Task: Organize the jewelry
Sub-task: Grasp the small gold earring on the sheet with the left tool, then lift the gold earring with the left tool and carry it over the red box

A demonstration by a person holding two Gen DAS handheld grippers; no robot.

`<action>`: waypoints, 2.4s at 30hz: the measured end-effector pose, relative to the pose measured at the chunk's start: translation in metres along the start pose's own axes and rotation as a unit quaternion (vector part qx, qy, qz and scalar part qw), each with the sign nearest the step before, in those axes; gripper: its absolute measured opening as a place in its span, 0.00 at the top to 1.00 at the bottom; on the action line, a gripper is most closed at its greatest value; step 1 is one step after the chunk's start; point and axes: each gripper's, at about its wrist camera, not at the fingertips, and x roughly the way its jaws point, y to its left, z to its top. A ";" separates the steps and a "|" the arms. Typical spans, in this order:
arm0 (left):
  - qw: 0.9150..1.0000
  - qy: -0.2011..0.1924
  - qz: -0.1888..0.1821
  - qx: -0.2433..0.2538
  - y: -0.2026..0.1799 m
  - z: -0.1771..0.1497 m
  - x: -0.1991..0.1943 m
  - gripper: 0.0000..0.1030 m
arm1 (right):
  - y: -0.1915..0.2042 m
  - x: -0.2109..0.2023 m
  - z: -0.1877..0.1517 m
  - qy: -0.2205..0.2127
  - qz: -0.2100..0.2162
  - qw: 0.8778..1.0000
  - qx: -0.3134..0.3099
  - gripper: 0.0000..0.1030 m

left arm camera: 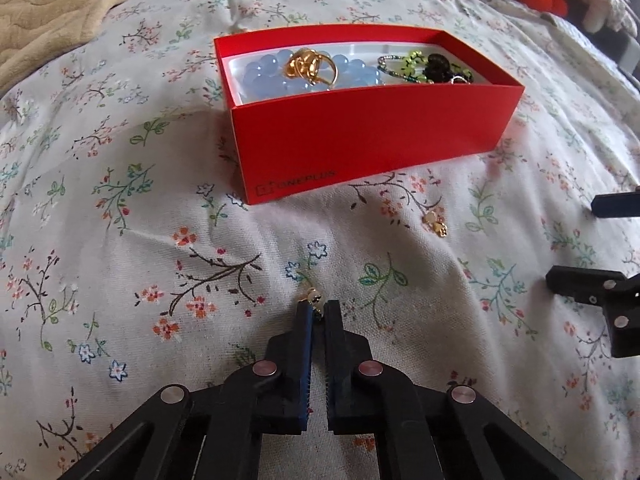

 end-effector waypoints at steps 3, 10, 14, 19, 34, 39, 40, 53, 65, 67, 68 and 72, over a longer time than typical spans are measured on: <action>1.000 0.003 -0.002 -0.008 0.003 0.000 -0.004 1.00 | 0.002 -0.002 0.003 -0.003 0.001 1.000 0.000 0.12; 1.000 0.004 -0.019 -0.007 0.007 -0.001 -0.011 1.00 | 0.019 -0.006 0.018 -0.009 0.016 1.000 -0.001 0.12; 1.000 0.007 -0.029 0.004 0.002 -0.001 -0.003 0.90 | 0.031 -0.004 0.026 -0.010 0.029 1.000 0.005 0.12; 1.000 0.006 -0.029 0.004 0.003 0.004 0.007 0.87 | 0.037 0.000 0.031 -0.006 0.028 1.000 0.005 0.12; 1.000 -0.002 -0.009 0.001 0.004 0.009 0.008 0.68 | 0.029 0.005 0.036 -0.005 0.028 0.999 0.017 0.12; 0.999 -0.009 0.014 0.036 -0.004 0.017 0.018 0.77 | 0.031 0.005 0.042 -0.012 0.033 0.999 0.020 0.12; 0.999 -0.009 0.019 0.040 -0.006 0.017 0.019 0.78 | 0.031 0.005 0.043 -0.014 0.034 0.999 0.020 0.12; 0.999 -0.008 0.038 0.006 0.000 0.004 0.000 0.98 | 0.052 0.010 0.062 -0.045 0.088 0.995 0.003 0.39; 0.998 0.003 0.052 -0.027 0.016 0.002 -0.013 0.98 | 0.070 0.017 0.082 -0.035 0.115 0.993 -0.011 0.93; 0.998 0.005 0.052 -0.033 0.017 0.004 -0.015 0.98 | 0.066 0.016 0.084 -0.027 0.127 0.991 0.005 0.93; 0.998 0.006 0.053 -0.035 0.017 0.005 -0.017 0.98 | 0.064 0.016 0.084 -0.024 0.131 0.991 0.011 0.93; 0.998 0.002 0.051 -0.038 0.016 0.011 -0.024 0.98 | 0.056 0.007 0.081 -0.019 0.138 0.990 0.028 0.93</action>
